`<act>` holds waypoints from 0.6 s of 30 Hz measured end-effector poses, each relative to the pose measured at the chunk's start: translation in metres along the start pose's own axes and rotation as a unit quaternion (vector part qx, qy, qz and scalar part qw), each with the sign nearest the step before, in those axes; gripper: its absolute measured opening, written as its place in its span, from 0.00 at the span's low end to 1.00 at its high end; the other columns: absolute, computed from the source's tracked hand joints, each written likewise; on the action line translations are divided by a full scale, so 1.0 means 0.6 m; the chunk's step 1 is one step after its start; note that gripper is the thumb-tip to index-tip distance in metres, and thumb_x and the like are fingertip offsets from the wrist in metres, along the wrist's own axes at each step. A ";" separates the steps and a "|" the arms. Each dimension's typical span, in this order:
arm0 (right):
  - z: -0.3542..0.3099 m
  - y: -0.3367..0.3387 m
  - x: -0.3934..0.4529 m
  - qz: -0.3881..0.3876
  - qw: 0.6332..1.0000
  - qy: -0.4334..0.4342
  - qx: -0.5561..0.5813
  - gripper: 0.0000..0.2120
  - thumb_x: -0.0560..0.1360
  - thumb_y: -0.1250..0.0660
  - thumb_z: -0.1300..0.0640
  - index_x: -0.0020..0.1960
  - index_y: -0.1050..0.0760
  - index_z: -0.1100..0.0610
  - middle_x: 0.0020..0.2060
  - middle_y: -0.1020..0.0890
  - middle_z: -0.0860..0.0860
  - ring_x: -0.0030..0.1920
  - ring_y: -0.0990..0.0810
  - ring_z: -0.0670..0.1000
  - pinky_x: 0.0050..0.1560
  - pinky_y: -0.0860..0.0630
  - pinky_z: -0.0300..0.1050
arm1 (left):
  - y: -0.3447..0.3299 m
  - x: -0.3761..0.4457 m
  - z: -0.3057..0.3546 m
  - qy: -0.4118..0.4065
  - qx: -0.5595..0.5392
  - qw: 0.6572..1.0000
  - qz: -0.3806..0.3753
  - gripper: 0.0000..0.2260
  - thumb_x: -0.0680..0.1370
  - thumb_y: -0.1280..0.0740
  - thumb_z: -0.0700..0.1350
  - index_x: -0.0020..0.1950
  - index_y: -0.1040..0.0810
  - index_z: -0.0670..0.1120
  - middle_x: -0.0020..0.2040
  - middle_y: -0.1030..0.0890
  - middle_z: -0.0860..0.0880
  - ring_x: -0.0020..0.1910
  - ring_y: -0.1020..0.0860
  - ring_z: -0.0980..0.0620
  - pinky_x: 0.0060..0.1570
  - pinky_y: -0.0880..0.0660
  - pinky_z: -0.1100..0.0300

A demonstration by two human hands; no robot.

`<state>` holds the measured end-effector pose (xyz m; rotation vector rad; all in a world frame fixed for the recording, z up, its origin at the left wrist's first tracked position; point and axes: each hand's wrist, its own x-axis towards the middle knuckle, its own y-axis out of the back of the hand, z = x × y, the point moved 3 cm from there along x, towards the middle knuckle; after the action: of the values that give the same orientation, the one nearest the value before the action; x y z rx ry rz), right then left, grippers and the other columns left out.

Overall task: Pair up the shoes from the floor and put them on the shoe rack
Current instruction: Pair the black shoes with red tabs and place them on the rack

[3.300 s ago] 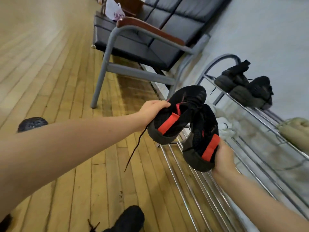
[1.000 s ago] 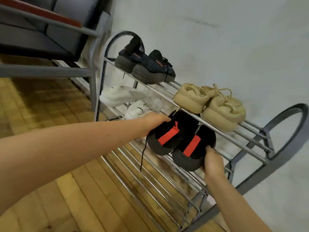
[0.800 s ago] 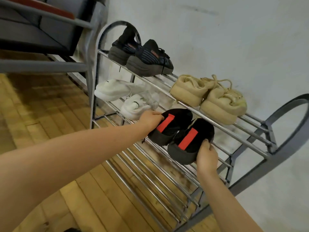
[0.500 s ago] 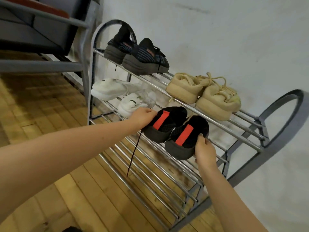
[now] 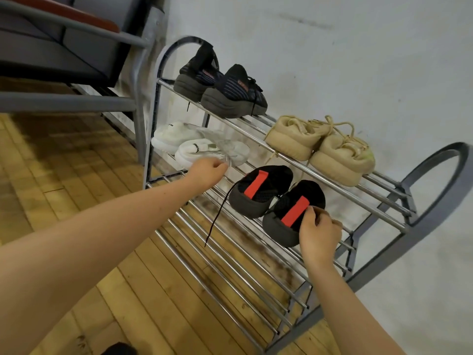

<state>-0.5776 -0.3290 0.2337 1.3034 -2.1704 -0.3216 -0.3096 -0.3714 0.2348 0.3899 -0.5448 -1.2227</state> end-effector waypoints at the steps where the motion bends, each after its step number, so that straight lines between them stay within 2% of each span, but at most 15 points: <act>1: -0.002 0.008 -0.002 0.027 0.999 0.017 -0.003 0.14 0.79 0.40 0.56 0.58 0.22 0.62 0.58 0.26 0.62 0.62 0.29 0.61 0.55 0.28 0.50 | -0.003 -0.003 0.001 -0.002 -0.007 1.000 -0.004 0.12 0.81 0.44 0.50 0.43 0.27 0.45 0.40 0.26 0.44 0.40 0.29 0.49 0.40 0.33 0.57; 2: -0.007 0.017 -0.008 0.056 0.998 0.042 0.006 0.14 0.78 0.40 0.57 0.58 0.21 0.62 0.56 0.25 0.60 0.62 0.29 0.60 0.55 0.27 0.51 | -0.005 -0.006 0.003 -0.005 -0.015 1.000 -0.007 0.11 0.81 0.43 0.50 0.44 0.27 0.46 0.41 0.26 0.45 0.42 0.29 0.49 0.43 0.33 0.56; 4: -0.026 0.024 -0.027 0.074 0.990 0.111 0.049 0.13 0.77 0.40 0.56 0.57 0.22 0.59 0.50 0.26 0.50 0.57 0.29 0.55 0.48 0.28 0.43 | -0.006 -0.013 0.004 -0.012 -0.046 0.999 -0.010 0.11 0.81 0.42 0.50 0.47 0.24 0.47 0.44 0.24 0.46 0.44 0.28 0.49 0.47 0.31 0.55; 7: -0.077 0.011 -0.083 -0.027 0.950 0.298 0.083 0.13 0.75 0.42 0.55 0.55 0.23 0.56 0.45 0.29 0.39 0.47 0.27 0.47 0.44 0.32 0.33 | 0.006 -0.026 -0.003 -0.006 -0.133 0.991 0.002 0.14 0.80 0.39 0.50 0.55 0.20 0.42 0.49 0.20 0.45 0.47 0.23 0.48 0.52 0.25 0.51; 9: -0.101 -0.012 -0.122 -0.118 0.909 0.391 0.088 0.11 0.76 0.41 0.57 0.54 0.23 0.57 0.43 0.29 0.38 0.43 0.28 0.42 0.43 0.31 0.32 | 0.019 -0.040 -0.016 0.004 -0.173 0.985 0.000 0.12 0.80 0.38 0.48 0.57 0.20 0.44 0.51 0.20 0.48 0.47 0.22 0.51 0.49 0.24 0.57; 12: -0.130 -0.077 -0.172 -0.278 0.888 0.350 0.110 0.08 0.77 0.39 0.58 0.51 0.21 0.55 0.36 0.26 0.40 0.35 0.27 0.42 0.37 0.33 0.33 | 0.054 -0.067 -0.057 0.016 -0.157 0.988 -0.004 0.11 0.79 0.37 0.49 0.55 0.19 0.45 0.50 0.19 0.49 0.45 0.21 0.52 0.46 0.24 0.59; 15: -0.139 -0.163 -0.218 -0.440 0.851 0.284 0.036 0.09 0.78 0.39 0.54 0.48 0.20 0.53 0.30 0.25 0.42 0.32 0.28 0.41 0.35 0.31 0.39 | 0.100 -0.103 -0.102 0.045 -0.123 0.991 0.011 0.11 0.79 0.38 0.48 0.54 0.19 0.46 0.45 0.19 0.50 0.43 0.22 0.53 0.45 0.24 0.58; 18: -0.142 -0.244 -0.268 -0.534 0.795 0.284 -0.051 0.10 0.78 0.39 0.54 0.48 0.19 0.54 0.32 0.23 0.42 0.33 0.27 0.42 0.36 0.31 0.39 | 0.155 -0.149 -0.165 0.079 -0.078 0.994 0.021 0.11 0.80 0.40 0.47 0.54 0.19 0.46 0.44 0.20 0.50 0.44 0.22 0.52 0.46 0.24 0.57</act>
<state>-0.3641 -0.2546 0.1749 2.1082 -0.7439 -0.3839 -0.2014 -0.2588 0.1902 0.3376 -0.3186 -1.1735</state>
